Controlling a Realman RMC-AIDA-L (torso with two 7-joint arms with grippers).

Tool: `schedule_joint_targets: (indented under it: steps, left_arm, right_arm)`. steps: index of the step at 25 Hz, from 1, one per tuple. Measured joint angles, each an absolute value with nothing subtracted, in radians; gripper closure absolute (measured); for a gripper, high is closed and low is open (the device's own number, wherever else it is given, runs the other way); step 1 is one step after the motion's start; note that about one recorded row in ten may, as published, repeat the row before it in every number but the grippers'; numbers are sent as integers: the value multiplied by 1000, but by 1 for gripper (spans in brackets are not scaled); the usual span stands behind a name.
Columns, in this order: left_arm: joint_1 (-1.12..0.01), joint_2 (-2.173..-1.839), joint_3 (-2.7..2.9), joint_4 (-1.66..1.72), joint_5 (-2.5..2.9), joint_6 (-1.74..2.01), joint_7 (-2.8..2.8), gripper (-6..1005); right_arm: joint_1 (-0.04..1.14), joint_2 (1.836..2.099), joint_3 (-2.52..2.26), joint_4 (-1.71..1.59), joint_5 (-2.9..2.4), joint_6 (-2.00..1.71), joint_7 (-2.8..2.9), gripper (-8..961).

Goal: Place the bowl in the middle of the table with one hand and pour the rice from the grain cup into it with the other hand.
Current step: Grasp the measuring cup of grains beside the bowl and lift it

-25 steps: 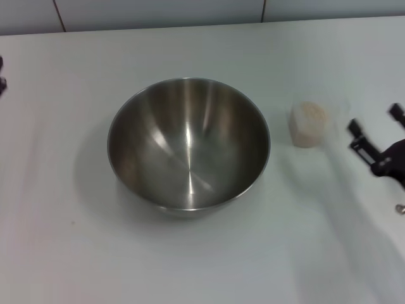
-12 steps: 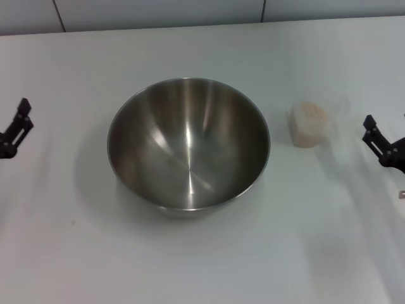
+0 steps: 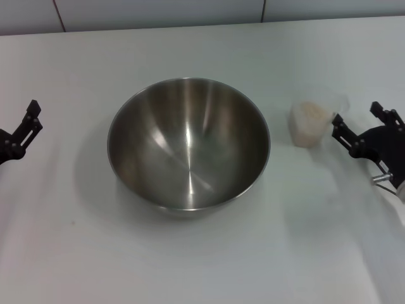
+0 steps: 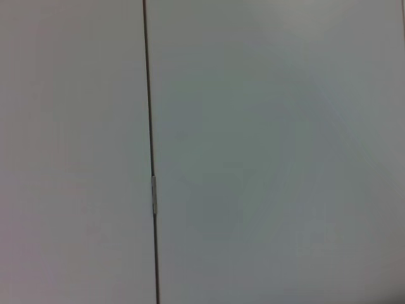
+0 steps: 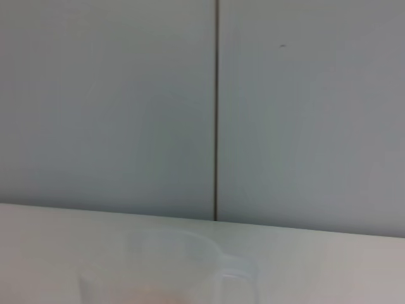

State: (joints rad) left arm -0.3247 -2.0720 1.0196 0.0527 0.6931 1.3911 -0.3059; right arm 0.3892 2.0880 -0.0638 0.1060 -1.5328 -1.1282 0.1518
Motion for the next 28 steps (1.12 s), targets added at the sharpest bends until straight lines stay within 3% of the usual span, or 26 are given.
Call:
schedule_joint_targets:
  steps: [28]
  left_arm:
    - [-313,-2072,1088,51,695,1398,-327,164]
  right_arm:
    - [435,2086,0,98,-1526,-1150,152,246]
